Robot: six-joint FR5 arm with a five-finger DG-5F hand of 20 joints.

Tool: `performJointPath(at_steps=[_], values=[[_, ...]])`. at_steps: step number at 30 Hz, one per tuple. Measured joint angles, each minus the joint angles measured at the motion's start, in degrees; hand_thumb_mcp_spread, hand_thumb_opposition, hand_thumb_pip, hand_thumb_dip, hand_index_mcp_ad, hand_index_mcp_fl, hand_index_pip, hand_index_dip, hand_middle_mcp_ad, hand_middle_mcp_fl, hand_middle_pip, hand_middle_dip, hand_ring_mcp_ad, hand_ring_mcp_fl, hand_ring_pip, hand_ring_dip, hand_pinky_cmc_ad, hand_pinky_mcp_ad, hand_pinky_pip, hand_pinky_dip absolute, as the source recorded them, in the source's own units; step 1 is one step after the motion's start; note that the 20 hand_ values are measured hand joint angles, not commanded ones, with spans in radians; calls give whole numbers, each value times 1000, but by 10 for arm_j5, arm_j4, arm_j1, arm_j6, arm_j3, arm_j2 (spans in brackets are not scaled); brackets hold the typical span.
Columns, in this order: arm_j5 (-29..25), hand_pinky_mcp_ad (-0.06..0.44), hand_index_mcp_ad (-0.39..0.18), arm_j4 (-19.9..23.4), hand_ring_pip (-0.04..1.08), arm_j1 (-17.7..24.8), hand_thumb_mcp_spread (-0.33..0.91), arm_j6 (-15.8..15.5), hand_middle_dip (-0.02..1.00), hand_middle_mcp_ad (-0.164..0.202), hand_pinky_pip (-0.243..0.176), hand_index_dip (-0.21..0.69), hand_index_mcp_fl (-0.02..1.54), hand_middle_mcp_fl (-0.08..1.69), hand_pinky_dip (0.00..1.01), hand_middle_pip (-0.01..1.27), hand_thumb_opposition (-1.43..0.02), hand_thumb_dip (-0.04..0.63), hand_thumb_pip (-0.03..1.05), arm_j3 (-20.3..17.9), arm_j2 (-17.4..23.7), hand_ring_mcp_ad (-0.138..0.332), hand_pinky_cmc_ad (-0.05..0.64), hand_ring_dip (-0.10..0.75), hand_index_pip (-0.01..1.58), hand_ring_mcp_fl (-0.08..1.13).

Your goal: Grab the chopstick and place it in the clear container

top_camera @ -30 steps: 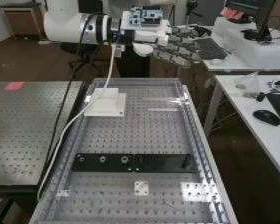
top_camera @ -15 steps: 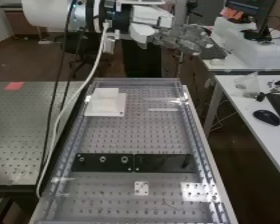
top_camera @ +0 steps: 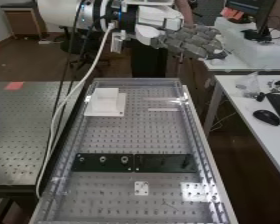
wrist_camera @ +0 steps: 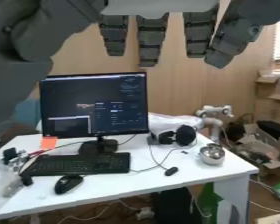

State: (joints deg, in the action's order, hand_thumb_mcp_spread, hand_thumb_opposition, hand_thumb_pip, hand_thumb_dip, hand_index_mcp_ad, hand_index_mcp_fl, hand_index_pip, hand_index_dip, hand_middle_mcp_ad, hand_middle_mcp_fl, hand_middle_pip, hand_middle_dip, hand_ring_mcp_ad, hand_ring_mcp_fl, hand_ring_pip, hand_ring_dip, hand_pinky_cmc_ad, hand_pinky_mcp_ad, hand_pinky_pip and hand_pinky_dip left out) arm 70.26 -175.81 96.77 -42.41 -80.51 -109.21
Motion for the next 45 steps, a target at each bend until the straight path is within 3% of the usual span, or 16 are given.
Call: performJointPath(at_steps=[6,18,45], values=[[-54,213,-105,-24,51,20,147,21,77,45,-157,35,26,52,164,113,-661,-5,304,31,-19,253,445,-51,51,5],[-42,211,-105,-26,51,28,161,32,75,42,-157,26,26,52,161,112,-665,-9,304,64,-41,253,447,-51,54,5],[-30,211,-105,-10,51,24,178,30,75,42,-154,24,26,58,164,117,-663,-9,293,56,-35,255,447,-51,54,5]])
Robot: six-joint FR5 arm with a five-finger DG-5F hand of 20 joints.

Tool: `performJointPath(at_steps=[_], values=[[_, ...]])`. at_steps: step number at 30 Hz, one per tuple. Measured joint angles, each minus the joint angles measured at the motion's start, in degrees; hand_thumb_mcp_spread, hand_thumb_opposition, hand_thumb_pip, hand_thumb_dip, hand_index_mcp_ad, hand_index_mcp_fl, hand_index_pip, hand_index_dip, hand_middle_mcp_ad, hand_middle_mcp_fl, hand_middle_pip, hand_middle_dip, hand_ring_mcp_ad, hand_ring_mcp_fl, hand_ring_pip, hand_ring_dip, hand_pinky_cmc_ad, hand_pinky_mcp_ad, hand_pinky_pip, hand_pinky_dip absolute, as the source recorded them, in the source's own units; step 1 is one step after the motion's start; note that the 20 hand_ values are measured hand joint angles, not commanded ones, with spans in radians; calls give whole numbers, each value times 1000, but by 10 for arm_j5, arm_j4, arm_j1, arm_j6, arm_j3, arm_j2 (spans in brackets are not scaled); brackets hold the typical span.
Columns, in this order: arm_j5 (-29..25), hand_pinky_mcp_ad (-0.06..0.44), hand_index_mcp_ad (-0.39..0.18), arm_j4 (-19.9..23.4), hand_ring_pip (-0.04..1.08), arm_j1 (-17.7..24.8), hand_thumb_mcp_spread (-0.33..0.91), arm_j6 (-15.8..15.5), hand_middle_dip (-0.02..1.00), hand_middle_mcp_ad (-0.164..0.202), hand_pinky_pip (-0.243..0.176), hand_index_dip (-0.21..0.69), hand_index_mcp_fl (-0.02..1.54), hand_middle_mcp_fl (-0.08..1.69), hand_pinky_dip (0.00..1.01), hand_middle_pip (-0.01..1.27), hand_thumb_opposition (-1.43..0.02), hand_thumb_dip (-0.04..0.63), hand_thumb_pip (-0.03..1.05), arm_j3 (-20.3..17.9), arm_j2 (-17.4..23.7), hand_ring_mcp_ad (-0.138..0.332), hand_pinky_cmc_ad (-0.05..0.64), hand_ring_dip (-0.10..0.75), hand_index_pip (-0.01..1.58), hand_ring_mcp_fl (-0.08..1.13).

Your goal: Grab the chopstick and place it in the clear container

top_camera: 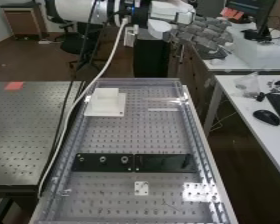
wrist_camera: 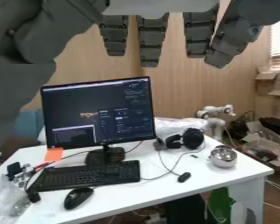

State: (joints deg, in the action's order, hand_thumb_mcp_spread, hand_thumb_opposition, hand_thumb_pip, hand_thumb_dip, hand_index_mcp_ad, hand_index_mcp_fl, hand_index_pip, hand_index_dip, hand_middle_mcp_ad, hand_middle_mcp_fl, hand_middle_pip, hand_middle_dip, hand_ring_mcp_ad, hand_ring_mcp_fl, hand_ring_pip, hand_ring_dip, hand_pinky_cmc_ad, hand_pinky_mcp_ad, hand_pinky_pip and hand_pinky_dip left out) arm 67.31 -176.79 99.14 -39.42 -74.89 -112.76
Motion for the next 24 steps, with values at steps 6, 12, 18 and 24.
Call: performJointPath(at_steps=[6,12,18,24], values=[[-3,211,-105,-5,51,-1,180,4,75,45,-154,24,26,58,164,115,-663,-9,290,6,-5,253,447,-51,54,5],[-5,215,-105,-3,51,-1,180,4,75,45,-157,16,26,58,161,119,-663,-9,291,6,-6,253,447,-51,51,5],[-3,215,-106,-4,51,0,185,4,75,45,-154,19,26,58,161,119,-675,-9,290,7,-7,253,447,-51,52,5],[0,211,-113,-2,51,1,185,2,75,37,-154,19,26,56,161,119,-675,-9,290,8,-7,253,447,-51,52,5]])
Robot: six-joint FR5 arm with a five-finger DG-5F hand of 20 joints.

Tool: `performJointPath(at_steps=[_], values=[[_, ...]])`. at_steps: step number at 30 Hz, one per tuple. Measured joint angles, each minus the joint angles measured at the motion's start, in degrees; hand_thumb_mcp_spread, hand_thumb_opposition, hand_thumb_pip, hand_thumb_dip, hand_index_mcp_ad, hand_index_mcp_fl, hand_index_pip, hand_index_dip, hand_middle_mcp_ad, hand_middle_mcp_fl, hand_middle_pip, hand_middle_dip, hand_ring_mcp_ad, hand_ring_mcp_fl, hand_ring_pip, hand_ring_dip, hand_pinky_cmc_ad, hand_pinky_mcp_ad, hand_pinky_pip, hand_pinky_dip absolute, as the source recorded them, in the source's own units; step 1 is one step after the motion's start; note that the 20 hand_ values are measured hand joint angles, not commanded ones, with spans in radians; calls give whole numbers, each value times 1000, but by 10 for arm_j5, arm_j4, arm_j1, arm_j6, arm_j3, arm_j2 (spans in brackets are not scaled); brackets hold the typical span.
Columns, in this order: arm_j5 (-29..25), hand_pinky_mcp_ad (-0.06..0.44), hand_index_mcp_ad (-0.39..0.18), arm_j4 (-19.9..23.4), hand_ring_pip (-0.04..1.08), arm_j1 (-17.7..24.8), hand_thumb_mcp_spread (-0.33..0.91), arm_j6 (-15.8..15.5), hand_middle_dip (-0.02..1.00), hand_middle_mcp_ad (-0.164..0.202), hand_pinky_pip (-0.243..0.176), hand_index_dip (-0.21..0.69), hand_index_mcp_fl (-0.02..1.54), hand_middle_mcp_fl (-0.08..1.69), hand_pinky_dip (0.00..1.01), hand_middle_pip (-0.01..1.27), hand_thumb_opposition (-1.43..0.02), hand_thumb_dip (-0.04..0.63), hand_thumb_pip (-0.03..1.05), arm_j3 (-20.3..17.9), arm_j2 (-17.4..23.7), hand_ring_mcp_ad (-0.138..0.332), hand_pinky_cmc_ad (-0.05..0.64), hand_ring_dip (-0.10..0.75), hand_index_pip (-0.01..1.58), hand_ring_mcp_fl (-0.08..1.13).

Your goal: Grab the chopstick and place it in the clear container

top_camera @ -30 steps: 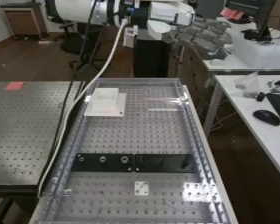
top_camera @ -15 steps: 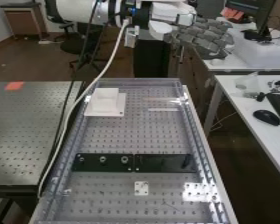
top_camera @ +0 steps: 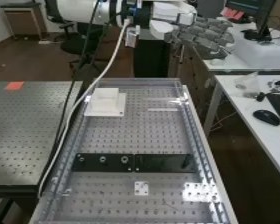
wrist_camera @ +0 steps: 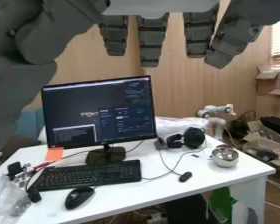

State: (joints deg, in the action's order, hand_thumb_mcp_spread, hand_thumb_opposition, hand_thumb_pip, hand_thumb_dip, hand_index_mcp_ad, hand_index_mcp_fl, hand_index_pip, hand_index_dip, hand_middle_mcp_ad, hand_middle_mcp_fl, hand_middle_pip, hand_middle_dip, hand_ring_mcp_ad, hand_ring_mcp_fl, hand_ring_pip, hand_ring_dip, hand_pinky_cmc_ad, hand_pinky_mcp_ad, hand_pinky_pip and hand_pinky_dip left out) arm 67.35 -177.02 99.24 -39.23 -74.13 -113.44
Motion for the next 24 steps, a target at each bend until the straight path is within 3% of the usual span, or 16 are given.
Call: performJointPath(at_steps=[24], values=[[6,211,-105,19,51,0,185,-10,75,45,-157,12,26,56,161,119,-675,-9,290,-10,10,253,447,-51,52,5]])
